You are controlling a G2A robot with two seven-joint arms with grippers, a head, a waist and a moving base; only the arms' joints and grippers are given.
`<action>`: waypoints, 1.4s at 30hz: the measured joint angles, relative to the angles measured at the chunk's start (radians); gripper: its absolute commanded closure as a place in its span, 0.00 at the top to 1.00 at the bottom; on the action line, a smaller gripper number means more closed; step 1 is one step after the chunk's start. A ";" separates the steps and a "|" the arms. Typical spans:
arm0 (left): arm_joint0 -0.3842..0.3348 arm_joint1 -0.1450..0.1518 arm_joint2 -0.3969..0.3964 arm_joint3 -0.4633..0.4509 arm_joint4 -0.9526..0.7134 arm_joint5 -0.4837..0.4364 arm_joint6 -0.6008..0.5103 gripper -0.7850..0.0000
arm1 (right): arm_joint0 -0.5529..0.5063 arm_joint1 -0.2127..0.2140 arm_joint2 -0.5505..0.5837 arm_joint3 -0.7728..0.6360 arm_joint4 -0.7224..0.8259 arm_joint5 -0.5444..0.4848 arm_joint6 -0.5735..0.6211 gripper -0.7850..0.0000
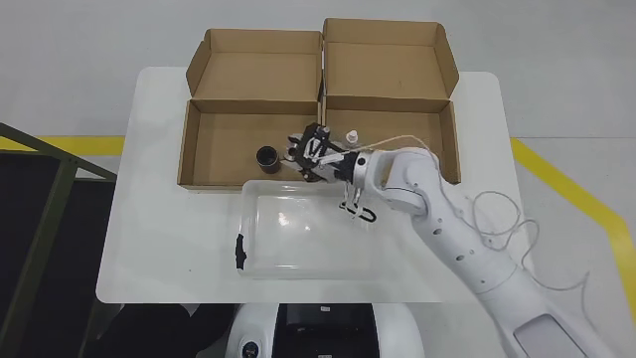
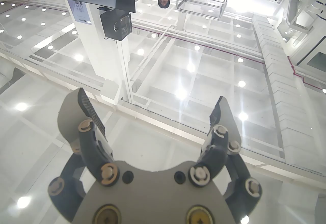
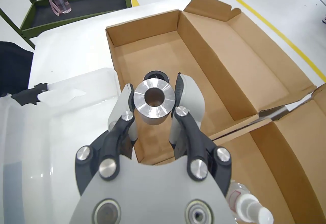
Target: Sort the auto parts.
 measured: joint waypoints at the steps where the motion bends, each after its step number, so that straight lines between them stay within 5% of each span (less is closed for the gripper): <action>1: 0.000 0.000 0.000 0.000 0.000 0.000 0.000 1.00 | 0.008 -0.004 -0.006 0.011 0.003 0.007 0.006 0.00; 27: 0.000 0.000 0.000 0.000 0.000 0.000 0.000 1.00 | 0.167 -0.096 -0.147 0.268 0.044 0.087 0.146 0.00; 29: 0.000 0.000 0.000 0.000 0.000 0.000 0.000 1.00 | 0.174 -0.103 -0.154 0.284 0.045 0.087 0.146 0.08; 33: 0.000 0.000 0.000 0.000 0.000 0.000 0.000 1.00 | 0.185 -0.113 -0.161 0.305 0.043 0.091 0.146 0.42; 42: 0.000 0.000 0.000 0.000 0.000 0.000 0.000 1.00 | 0.196 -0.126 -0.161 0.321 0.032 0.092 0.155 0.45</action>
